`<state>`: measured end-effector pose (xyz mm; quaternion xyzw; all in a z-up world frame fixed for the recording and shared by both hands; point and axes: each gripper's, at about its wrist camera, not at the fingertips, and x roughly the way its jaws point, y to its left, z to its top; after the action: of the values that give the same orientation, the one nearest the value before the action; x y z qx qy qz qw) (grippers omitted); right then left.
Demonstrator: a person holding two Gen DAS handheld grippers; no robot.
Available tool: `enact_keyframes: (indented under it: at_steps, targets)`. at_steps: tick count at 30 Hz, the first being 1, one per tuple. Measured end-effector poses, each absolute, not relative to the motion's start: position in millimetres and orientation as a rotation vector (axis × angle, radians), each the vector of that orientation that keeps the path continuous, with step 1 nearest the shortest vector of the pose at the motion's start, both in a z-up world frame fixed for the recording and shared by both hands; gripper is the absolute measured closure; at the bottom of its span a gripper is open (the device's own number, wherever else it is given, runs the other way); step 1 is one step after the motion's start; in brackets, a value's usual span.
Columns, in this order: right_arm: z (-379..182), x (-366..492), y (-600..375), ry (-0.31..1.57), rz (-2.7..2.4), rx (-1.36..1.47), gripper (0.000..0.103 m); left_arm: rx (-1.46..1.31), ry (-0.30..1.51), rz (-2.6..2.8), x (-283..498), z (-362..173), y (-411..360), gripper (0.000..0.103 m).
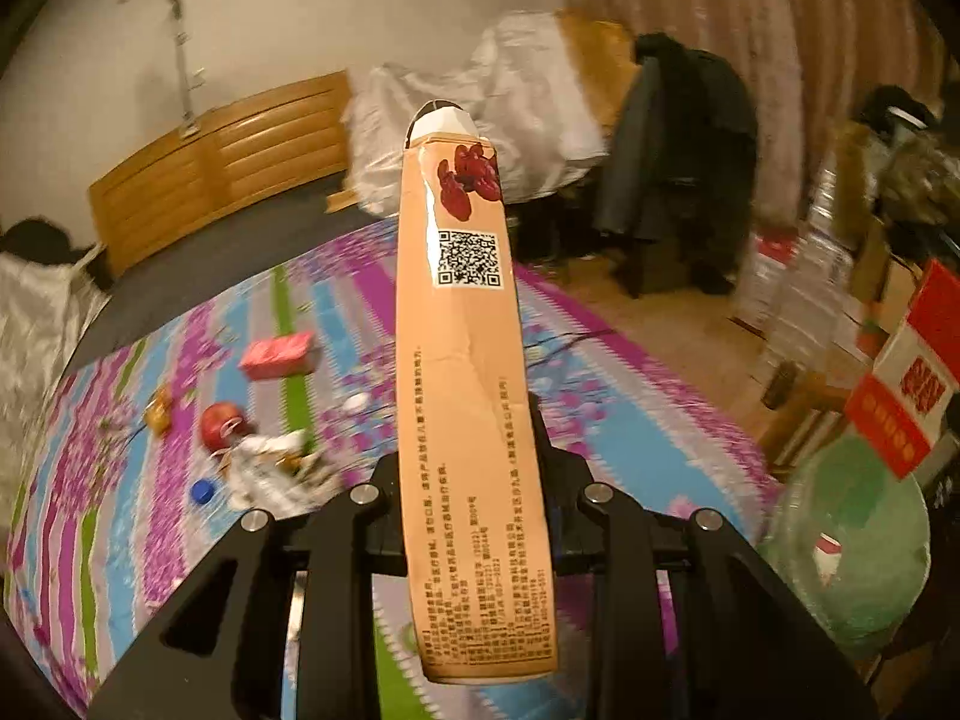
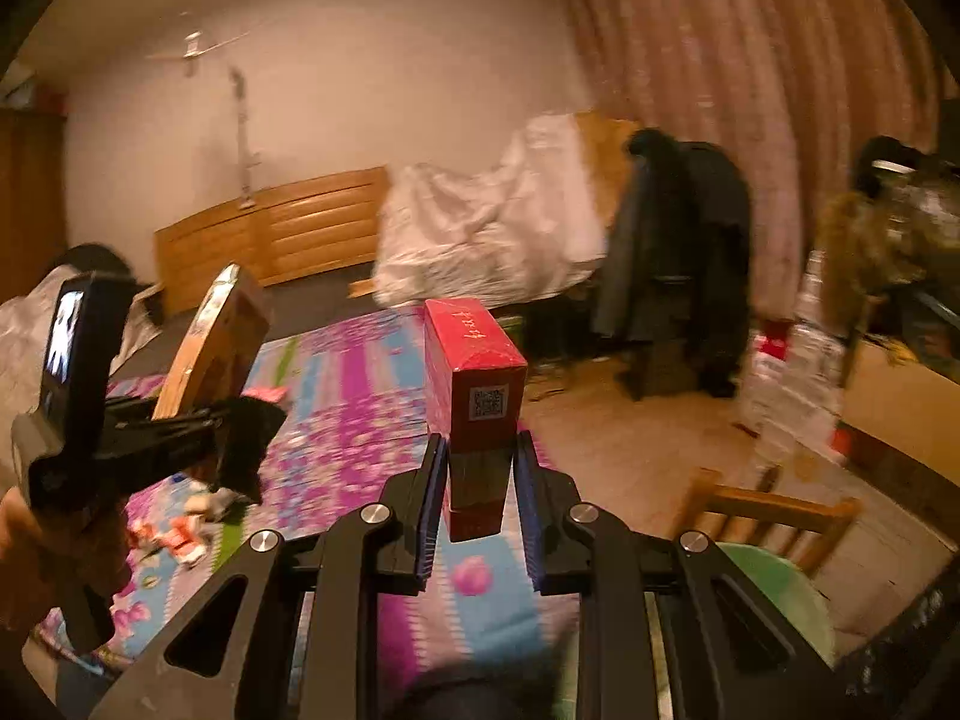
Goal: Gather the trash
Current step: 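Carry the red box and tan box with both grippers over the green bin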
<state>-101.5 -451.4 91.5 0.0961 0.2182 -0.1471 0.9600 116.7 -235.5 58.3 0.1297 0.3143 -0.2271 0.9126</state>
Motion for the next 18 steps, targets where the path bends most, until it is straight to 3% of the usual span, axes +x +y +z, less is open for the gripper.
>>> enact_keyframes:
  at_steps: [18]
  targets:
    - [87.2,-235.1,-587.2,0.437,-0.745,0.307,0.079,0.467,0.567,-0.808,41.1,56.8,-377.9,0.076]
